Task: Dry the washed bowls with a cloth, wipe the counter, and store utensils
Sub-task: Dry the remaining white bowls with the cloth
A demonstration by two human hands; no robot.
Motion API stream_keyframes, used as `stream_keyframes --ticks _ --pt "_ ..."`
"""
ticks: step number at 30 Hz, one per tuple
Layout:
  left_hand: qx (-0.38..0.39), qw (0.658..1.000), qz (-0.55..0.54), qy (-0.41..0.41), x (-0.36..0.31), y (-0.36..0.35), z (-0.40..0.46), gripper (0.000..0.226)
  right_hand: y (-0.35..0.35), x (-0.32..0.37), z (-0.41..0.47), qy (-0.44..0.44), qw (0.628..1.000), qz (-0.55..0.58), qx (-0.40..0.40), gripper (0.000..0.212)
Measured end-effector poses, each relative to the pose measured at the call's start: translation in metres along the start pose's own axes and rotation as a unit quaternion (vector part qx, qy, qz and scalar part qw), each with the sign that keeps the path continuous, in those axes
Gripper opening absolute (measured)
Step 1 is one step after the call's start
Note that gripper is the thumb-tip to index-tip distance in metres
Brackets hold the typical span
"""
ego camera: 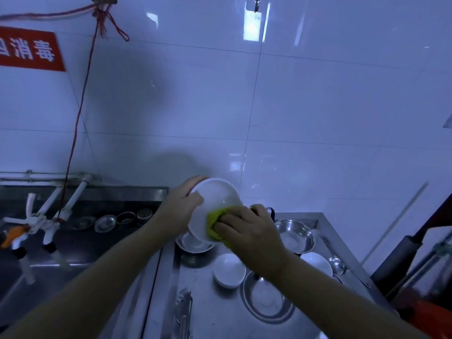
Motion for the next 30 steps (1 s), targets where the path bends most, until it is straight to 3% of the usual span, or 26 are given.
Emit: stream_keyframes --ticks 4,6,7,9,11,12,14,15,16,18,20,22,23,25,28,30 --pt "0.137 0.989 0.039 0.043 0.006 -0.006 -0.009 0.036 -0.006 -0.007 -0.010 0.079 0.996 0.004 0.041 0.021" --pt "0.155 0.977 0.141 -0.040 0.000 -0.001 -0.014 0.047 -0.006 -0.011 -0.011 0.069 0.996 0.012 0.054 0.016" --pt "0.136 0.954 0.240 -0.115 -0.004 0.005 -0.015 0.058 -0.005 -0.016 -0.012 0.055 0.996 0.019 0.063 0.010" --pt "0.081 0.846 0.408 -0.332 -0.028 0.005 -0.030 0.066 -0.002 -0.024 -0.014 0.017 0.997 0.040 0.070 0.004" --pt "0.097 0.724 0.466 -0.499 -0.044 -0.011 -0.053 0.047 -0.001 -0.026 -0.015 -0.013 0.995 0.057 0.075 0.013" --pt "0.117 0.683 0.467 -0.549 -0.047 -0.019 -0.061 0.033 -0.001 -0.026 -0.015 -0.020 0.995 0.062 0.076 0.016" --pt "0.141 0.648 0.459 -0.592 -0.052 -0.026 -0.068 0.013 0.000 -0.025 -0.015 -0.027 0.995 0.070 0.072 0.019" --pt "0.148 0.650 0.457 -0.588 -0.051 -0.026 -0.066 0.010 0.001 -0.026 -0.016 -0.040 0.994 0.078 0.063 0.024" --pt "0.157 0.675 0.451 -0.562 -0.046 -0.024 -0.062 0.009 0.003 -0.030 -0.018 -0.070 0.991 0.100 0.055 0.031" --pt "0.165 0.799 0.387 -0.429 -0.031 -0.012 -0.050 0.005 0.009 -0.043 -0.024 -0.196 0.964 0.176 0.028 0.039" --pt "0.141 0.918 0.279 -0.243 -0.008 0.002 -0.039 0.007 0.014 -0.060 -0.037 -0.383 0.892 0.238 -0.018 0.038" --pt "0.103 0.987 0.117 -0.049 0.018 0.006 -0.040 0.013 0.015 -0.069 -0.052 -0.527 0.798 0.282 -0.075 0.036" --pt "0.077 0.996 0.027 0.036 0.029 0.004 -0.043 0.012 0.014 -0.071 -0.057 -0.569 0.757 0.306 -0.101 0.038" --pt "0.039 0.980 -0.112 0.159 0.044 -0.007 -0.051 0.016 0.009 -0.070 -0.060 -0.625 0.679 0.361 -0.136 0.036" --pt "-0.010 0.963 -0.184 0.195 0.047 -0.021 -0.053 0.022 -0.003 -0.067 -0.059 -0.687 0.521 0.481 -0.157 0.017" --pt "-0.038 0.960 -0.203 0.190 0.043 -0.026 -0.052 0.009 -0.009 -0.069 -0.058 -0.701 0.456 0.530 -0.143 0.024"
Point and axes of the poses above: each hand's wrist, its own z-axis towards the middle knuckle, its own y-axis out of the back of the hand, x = y × z, the point moved 8 cm from there along z, towards the middle knuckle, and after that the axes turned 15 degrees about -x, right-handed, at the moved point
